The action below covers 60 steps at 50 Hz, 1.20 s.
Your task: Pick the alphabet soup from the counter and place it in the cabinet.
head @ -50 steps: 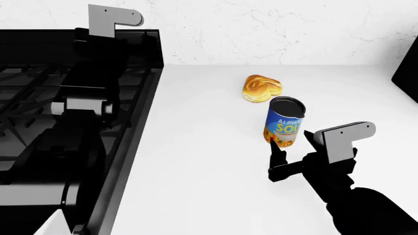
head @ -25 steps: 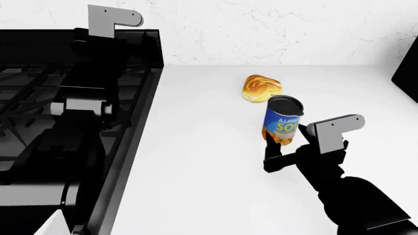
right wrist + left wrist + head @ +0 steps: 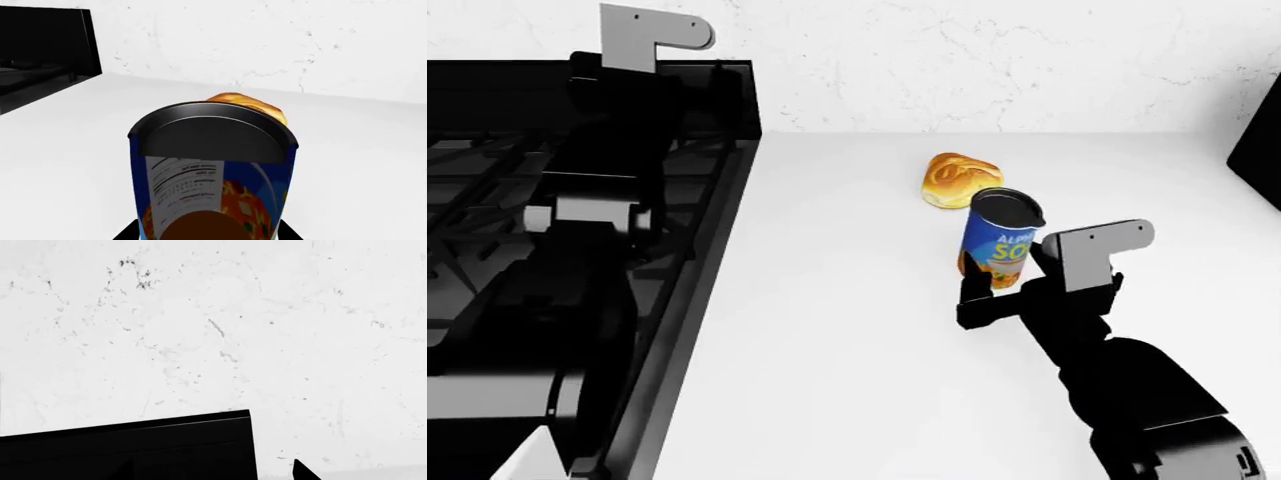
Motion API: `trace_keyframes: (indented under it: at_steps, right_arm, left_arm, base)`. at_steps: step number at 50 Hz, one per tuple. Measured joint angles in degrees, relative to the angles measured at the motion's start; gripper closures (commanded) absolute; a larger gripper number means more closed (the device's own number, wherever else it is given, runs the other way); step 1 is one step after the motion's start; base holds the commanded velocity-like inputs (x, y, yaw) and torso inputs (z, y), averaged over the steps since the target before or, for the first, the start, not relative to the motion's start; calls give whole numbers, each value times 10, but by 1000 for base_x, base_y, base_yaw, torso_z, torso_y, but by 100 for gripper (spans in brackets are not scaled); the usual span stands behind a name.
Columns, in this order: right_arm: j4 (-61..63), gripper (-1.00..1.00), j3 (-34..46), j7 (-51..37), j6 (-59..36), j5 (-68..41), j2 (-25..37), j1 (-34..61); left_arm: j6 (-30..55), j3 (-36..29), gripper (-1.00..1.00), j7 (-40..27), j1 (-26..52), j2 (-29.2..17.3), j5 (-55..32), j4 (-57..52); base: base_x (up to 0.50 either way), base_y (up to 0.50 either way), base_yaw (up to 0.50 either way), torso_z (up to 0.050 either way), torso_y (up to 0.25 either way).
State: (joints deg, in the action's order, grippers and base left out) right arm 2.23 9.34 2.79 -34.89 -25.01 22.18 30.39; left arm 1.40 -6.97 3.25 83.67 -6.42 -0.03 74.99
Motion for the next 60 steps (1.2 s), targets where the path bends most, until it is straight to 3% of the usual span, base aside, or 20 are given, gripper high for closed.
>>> trace_keyframes:
  at_steps: [8,17,26,33,48,60]
  right_arm:
    - [64,100,-30,-24,-43,-35,16,-4]
    - [216,100,-115,-74,-176,-146,60,44]
    - [327,100,-220,-178,-350,-355,99,178]
    - [357,100,-253,-284,-424,-532,132,278]
    - [358,100,-197,-425,-456,-743,187,462]
    - [333,100,-112,-482,-450,-806,193,596]
  left_arm:
    - [0,2,-100,-1,2,0,-1,0]
    - [0,5,-100,0,5,5,-1,0]
    - [2,9,-100,3,10,10,-1,0]
    - [3,12,-100,5,14,12,-1,0]
    - [-2,24,-100,10,10,14,-3,0]
    - [-9,40,-100,17,2,14,-3,0]
  base:
    - [0,0,0,0,0]
    - [0,0,0,0,0]
    - [0,0,0,0,0]
    - [0,0,0,0,0]
    - [0,0,0,0,1]
    - [0,0,0,0,0]
